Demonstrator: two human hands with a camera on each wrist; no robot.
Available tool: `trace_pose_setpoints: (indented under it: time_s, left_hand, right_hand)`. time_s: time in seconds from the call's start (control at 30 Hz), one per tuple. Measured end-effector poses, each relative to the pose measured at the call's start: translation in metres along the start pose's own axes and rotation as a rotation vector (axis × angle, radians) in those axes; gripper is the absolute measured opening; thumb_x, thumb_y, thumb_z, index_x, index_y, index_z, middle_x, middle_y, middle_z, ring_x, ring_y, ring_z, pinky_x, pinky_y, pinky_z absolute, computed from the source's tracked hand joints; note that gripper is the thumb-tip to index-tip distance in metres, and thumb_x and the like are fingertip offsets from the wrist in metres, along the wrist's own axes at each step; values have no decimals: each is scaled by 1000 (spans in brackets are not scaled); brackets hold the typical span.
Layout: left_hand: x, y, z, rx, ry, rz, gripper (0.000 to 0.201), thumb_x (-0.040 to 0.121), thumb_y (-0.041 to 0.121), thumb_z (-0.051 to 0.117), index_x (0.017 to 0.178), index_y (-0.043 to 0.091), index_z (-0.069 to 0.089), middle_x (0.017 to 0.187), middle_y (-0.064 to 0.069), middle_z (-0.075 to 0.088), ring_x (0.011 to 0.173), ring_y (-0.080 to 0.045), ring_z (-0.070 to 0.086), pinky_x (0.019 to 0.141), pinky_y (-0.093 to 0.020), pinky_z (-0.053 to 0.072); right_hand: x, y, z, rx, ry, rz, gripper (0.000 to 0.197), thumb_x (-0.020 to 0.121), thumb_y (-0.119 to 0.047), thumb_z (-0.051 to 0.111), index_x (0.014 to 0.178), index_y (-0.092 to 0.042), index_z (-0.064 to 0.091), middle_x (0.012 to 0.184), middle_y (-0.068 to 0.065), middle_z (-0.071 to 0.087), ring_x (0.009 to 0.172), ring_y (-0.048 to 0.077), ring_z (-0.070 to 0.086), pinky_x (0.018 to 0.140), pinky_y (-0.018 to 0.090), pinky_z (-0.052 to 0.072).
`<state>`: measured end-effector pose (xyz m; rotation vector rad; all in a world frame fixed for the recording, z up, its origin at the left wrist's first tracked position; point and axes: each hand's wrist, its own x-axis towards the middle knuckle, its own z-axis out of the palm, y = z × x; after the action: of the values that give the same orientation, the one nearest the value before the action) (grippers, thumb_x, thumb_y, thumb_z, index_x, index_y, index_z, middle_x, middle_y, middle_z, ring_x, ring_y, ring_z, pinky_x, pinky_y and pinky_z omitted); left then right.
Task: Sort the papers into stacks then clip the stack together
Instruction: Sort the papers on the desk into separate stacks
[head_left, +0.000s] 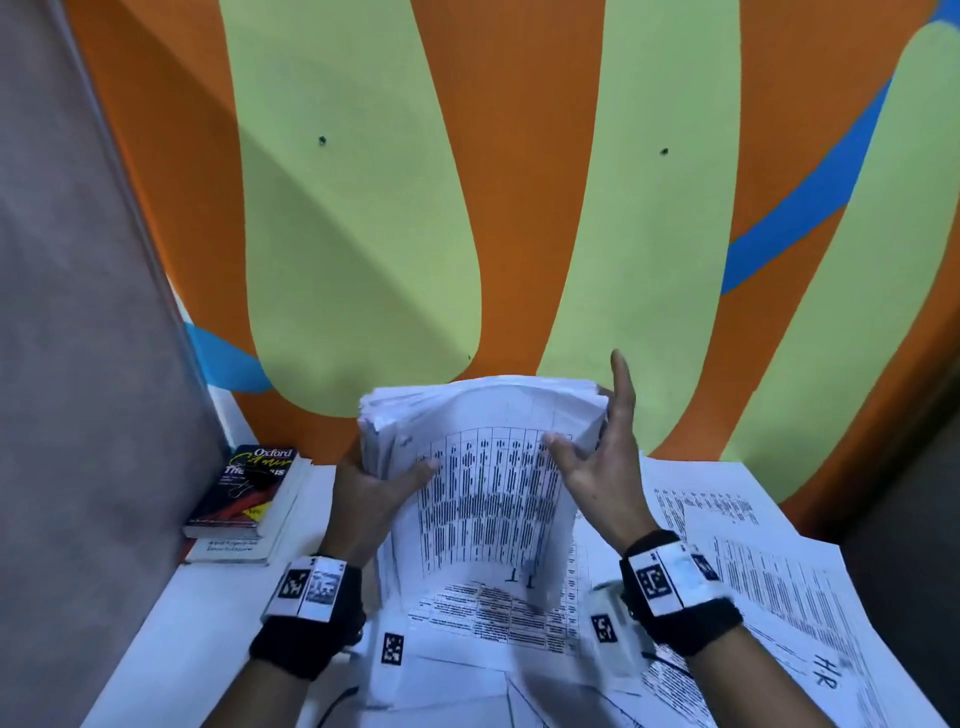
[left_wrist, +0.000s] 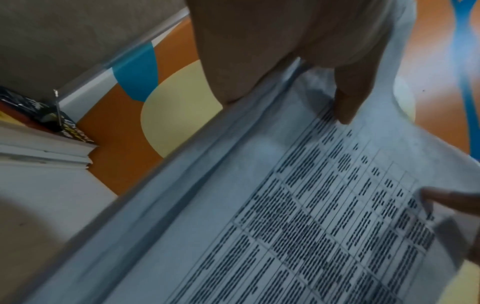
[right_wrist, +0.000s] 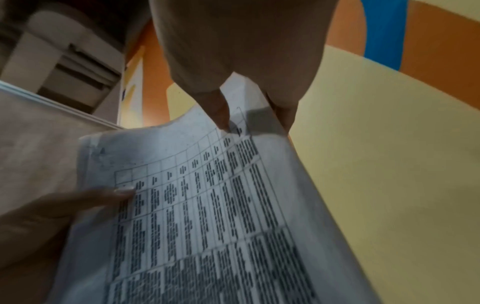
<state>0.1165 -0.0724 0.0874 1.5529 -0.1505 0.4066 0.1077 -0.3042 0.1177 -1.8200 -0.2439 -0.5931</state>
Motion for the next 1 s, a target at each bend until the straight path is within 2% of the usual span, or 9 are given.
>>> trace_pose_setpoints:
  time_s: [0.1, 0.2, 0.27, 0.33, 0.43, 0.63, 0.77, 0.9, 1.0]
  left_hand:
    - [-5, -2, 5, 27, 16, -39, 69, 70, 3, 80, 128, 24, 48, 139, 11, 50, 126, -5, 48, 105, -24, 40]
    - [-10, 1, 10, -27, 13, -33, 33, 72, 30, 80, 97, 34, 58, 94, 20, 68, 73, 14, 59, 66, -4, 45]
    - [-9, -9, 8, 18, 35, -28, 41, 65, 59, 74, 66, 19, 62, 41, 15, 53, 36, 3, 40, 42, -9, 33]
    - [-9, -11, 10, 78, 73, -18, 49, 78, 45, 70, 56, 4, 55, 32, 8, 37, 33, -1, 31, 41, -12, 27]
    - [-4, -6, 12, 129, 127, 70, 26, 87, 26, 67, 73, 4, 62, 48, 8, 45, 48, 3, 45, 54, -11, 37]
    - [-10, -3, 11, 104, 41, 65, 34, 75, 19, 79, 63, 4, 51, 49, 16, 54, 44, 7, 45, 47, -7, 36]
    - [-20, -28, 14, 168, 22, -136, 48, 67, 49, 79, 57, 11, 51, 46, 6, 44, 36, -3, 33, 42, -20, 30]
    - [-12, -15, 3, 291, 147, -115, 58, 81, 24, 73, 45, 22, 27, 26, 4, 28, 27, -8, 25, 34, -14, 17]
    - [-3, -2, -16, 373, 214, -32, 61, 81, 26, 73, 43, 22, 25, 31, 9, 24, 30, -11, 23, 35, -19, 15]
  right_hand:
    - [10, 0, -3, -101, -21, -95, 94, 83, 3, 65, 151, -32, 10, 128, -3, 37, 116, -7, 40, 75, 14, 55]
    - [9, -2, -1, -75, -70, -94, 63, 86, 0, 63, 140, -24, 39, 127, 1, 43, 116, -8, 43, 86, 22, 56]
    - [5, 8, -3, 28, -16, 48, 59, 86, -1, 64, 135, -21, 39, 116, -10, 48, 108, 0, 50, 87, 16, 53]
    - [-1, 18, -2, 119, -32, 223, 55, 88, -6, 61, 134, -22, 35, 102, -9, 50, 96, 11, 53, 91, 29, 54]
    - [-7, 22, 4, 9, -80, 228, 38, 92, -23, 53, 128, -24, 41, 102, 27, 54, 95, 40, 55, 94, 60, 45]
    - [-6, 9, 6, -43, -70, 171, 20, 96, -17, 51, 107, -25, 37, 68, -1, 26, 55, 2, 32, 57, 18, 34]
    - [-46, 64, 20, -185, -269, 375, 39, 95, -6, 46, 131, -11, 32, 88, 23, 52, 83, 30, 56, 77, 39, 48]
    - [-51, 113, 14, -402, -454, 489, 31, 85, -4, 57, 112, -14, 45, 110, 11, 53, 100, 21, 52, 76, 20, 47]
    - [-38, 137, 14, -725, -500, 453, 42, 87, -29, 59, 126, -17, 48, 130, 7, 47, 120, 27, 46, 95, 42, 45]
